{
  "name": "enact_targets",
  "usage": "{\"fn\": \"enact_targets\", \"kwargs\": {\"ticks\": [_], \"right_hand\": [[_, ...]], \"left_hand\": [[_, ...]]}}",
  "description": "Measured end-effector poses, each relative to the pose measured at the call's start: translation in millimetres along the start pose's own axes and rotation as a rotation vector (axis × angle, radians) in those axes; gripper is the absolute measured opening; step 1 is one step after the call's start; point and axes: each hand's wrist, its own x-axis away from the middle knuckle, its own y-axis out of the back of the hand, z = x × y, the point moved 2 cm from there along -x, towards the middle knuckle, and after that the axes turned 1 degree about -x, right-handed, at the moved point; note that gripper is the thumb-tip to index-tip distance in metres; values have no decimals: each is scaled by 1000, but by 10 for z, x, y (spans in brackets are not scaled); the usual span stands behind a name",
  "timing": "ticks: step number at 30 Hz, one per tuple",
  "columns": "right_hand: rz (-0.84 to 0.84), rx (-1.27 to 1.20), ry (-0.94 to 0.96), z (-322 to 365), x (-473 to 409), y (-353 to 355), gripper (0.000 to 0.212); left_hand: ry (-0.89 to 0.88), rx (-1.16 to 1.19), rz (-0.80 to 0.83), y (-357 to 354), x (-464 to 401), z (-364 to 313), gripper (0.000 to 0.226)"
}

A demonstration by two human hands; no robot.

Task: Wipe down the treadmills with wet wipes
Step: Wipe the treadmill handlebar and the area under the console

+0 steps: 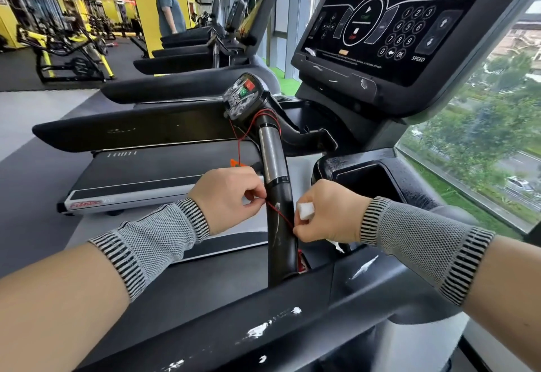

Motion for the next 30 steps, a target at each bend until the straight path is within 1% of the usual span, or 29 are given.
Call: {"fn": "enact_targets", "kwargs": {"ticks": [3,5,6,8,10,11,14,16,19,20,22,23,25,26,28,30], "right_hand": [[-4,-9,-2,8,-3,-10,18],[-32,-23,-8,37,-21,45,16],[-59,-44,-13,59,-49,97,16],[-151,-99,-24,113,-155,256,21],[-269,-155,-24,166,-322,446,27],[-314,-170,-28,186,-422,537,27],[-407,-148,-42,153,-787,724,10],[-477,-151,-48,83,-1020,789,13],[-604,-217,-96,-39,-1309,857,11],[-644,-230,-113,-89,-1407,882,9],[-663,-187,-138,-149,-1576,918,3],[-660,-177,-146,-173,-1640,924,4],[-686,-161,-184,-253,-1704,926,16],[-688,-111,-225,-292,-1690,909,17],[-603,59,-336,-369,-1638,849,8],[-434,230,-436,-409,-1580,755,9]], "left_hand": [[-12,-11,-8,-8,3,4,22],[14,1,2,-19,-6,14,19],[60,33,-4,-17,-21,18,16],[202,119,-27,22,-110,50,5],[353,144,-39,87,-269,125,20],[422,146,-40,114,-361,186,23],[569,135,-112,168,-645,380,18],[603,86,-149,171,-789,490,13],[601,25,-213,185,-967,608,5],[578,-1,-240,191,-1021,634,4],[504,-46,-268,195,-1121,658,5],[463,-71,-265,189,-1161,665,7],[385,-109,-261,177,-1205,675,10],[355,-102,-271,175,-1203,678,12],[318,-71,-277,166,-1157,683,14],[324,-52,-274,133,-1063,687,12]]}}
